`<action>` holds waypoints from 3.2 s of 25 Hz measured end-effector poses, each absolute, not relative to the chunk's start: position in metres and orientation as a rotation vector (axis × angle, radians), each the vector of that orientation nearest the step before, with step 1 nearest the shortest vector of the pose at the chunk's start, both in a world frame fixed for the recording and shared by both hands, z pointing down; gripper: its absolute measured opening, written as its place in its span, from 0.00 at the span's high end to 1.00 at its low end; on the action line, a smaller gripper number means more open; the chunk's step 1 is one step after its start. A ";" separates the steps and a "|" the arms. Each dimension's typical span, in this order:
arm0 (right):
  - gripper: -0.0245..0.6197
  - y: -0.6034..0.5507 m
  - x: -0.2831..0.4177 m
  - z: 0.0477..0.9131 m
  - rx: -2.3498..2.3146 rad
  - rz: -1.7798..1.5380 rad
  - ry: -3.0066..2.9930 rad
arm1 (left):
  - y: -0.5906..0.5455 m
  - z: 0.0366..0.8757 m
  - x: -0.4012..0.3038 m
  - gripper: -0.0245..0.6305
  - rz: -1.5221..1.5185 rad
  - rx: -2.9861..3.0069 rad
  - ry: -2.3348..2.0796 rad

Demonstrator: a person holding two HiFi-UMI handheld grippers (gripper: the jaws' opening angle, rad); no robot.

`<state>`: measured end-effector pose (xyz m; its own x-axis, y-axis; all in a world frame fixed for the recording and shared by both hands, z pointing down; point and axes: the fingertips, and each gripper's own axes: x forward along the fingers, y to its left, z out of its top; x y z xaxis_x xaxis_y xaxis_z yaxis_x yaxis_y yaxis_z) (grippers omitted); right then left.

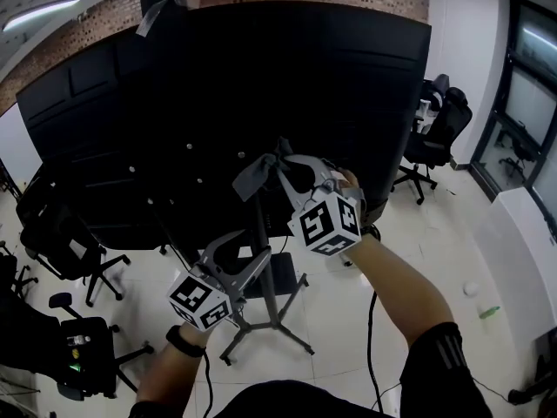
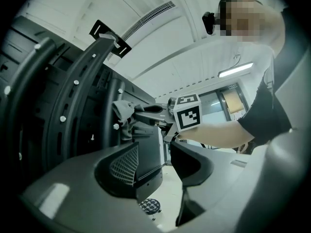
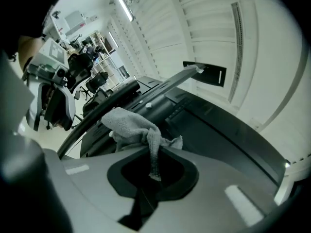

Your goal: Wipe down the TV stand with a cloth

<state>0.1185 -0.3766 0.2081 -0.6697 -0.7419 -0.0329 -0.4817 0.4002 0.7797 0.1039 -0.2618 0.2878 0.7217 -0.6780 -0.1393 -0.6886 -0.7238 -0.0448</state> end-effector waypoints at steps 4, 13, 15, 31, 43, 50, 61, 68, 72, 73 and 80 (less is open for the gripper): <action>0.93 -0.393 0.112 0.228 1.038 -1.103 -2.324 | -0.258 0.292 0.092 0.63 0.157 -2.824 1.169; 0.93 -0.411 0.162 0.249 1.103 -1.039 -2.263 | -0.264 0.305 0.097 0.63 0.166 -2.848 1.154; 0.93 -0.416 0.180 0.251 1.137 -1.018 -2.243 | -0.266 0.304 0.104 0.63 0.171 -2.857 1.135; 0.93 -0.419 0.256 0.240 1.329 -0.932 -2.198 | -0.269 0.304 0.117 0.63 0.182 -2.879 1.082; 0.93 -0.337 0.162 0.156 1.310 -1.113 -2.427 | -0.252 0.284 0.040 0.63 0.210 -2.825 1.102; 0.93 -0.285 0.054 0.109 1.221 -1.294 -2.439 | -0.237 0.260 -0.048 0.63 0.241 -2.764 1.127; 0.93 -0.256 -0.142 0.096 1.046 -1.334 -2.487 | -0.214 0.246 -0.191 0.63 0.273 -2.689 1.226; 0.93 -0.272 -0.245 0.114 0.947 -1.305 -2.499 | -0.202 0.252 -0.261 0.63 0.283 -2.660 1.310; 0.93 -0.281 -0.301 0.129 0.875 -1.354 -2.396 | -0.198 0.260 -0.291 0.63 0.294 -2.656 1.344; 0.93 -0.285 -0.313 0.132 0.863 -1.365 -2.365 | -0.197 0.262 -0.297 0.63 0.301 -2.654 1.350; 0.93 -0.305 -0.357 0.155 0.848 -1.467 -2.098 | -0.194 0.270 -0.318 0.63 0.316 -2.668 1.373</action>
<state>-0.3568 -0.3055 0.1553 -0.7147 -0.6994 0.0093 -0.2315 0.2491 0.9404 -0.3182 -0.1935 0.2698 0.5657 -0.7885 -0.2414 -0.8146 -0.5798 -0.0150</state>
